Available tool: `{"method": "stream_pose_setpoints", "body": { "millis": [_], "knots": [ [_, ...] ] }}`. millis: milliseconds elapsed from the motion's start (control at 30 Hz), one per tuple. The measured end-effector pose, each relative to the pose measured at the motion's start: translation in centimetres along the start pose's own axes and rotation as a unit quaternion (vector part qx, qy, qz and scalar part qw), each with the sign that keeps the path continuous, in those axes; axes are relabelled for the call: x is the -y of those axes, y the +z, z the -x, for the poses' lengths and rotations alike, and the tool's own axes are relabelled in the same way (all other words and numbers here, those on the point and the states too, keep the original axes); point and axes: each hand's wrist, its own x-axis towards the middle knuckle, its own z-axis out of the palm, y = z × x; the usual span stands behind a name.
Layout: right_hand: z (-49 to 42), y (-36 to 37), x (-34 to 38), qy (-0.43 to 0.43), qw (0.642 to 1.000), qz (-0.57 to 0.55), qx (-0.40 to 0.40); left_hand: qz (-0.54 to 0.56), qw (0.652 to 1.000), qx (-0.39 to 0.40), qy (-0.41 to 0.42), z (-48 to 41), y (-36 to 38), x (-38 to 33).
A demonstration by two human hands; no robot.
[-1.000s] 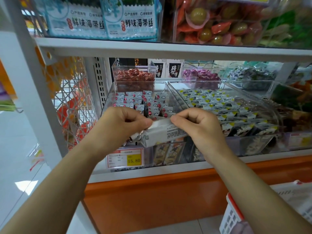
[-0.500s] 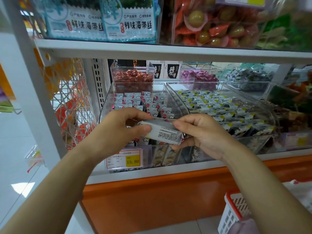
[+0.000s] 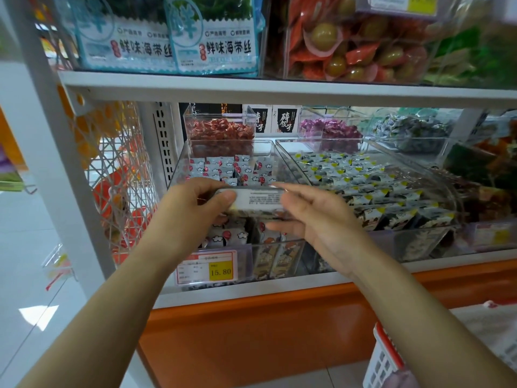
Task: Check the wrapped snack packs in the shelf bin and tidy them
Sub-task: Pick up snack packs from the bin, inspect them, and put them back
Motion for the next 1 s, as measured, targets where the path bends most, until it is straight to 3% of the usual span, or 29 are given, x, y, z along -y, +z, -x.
{"method": "stream_pose_setpoints", "body": {
  "millis": [100,167,300,400,533,667,767,1000],
  "knots": [
    [-0.1,1.2,-0.3,-0.066,0.989,0.124,-0.036,-0.001,0.998,-0.053,0.014,-0.3,0.6,-0.1],
    [-0.4,1.6,-0.1,-0.106,0.98,0.148,-0.078,-0.016,0.997,-0.074,0.029,-0.6,1.0,-0.1],
    [-1.5,0.7,0.4,-0.146,0.942,0.209,-0.219,-0.118,0.985,-0.109,0.057,-2.0,0.9,0.1],
    [-2.2,0.1,0.5,-0.146,0.922,0.225,-0.28,-0.231,0.969,-0.052,0.066,-4.1,0.8,0.7],
    [-2.8,0.1,0.5,-0.159,0.915,0.235,-0.288,-0.346,0.932,0.096,0.045,-6.8,1.9,1.7],
    [-3.2,0.1,0.4,-0.165,0.916,0.232,-0.282,-0.443,0.876,0.191,-0.001,-8.7,2.6,2.7],
    [-3.5,0.0,0.3,-0.168,0.915,0.236,-0.28,-0.483,0.849,0.215,-0.01,-9.2,2.8,3.4],
    [-3.9,0.1,0.4,-0.175,0.908,0.26,-0.276,-0.482,0.855,0.188,0.012,-8.4,2.3,3.4]
  ]
}}
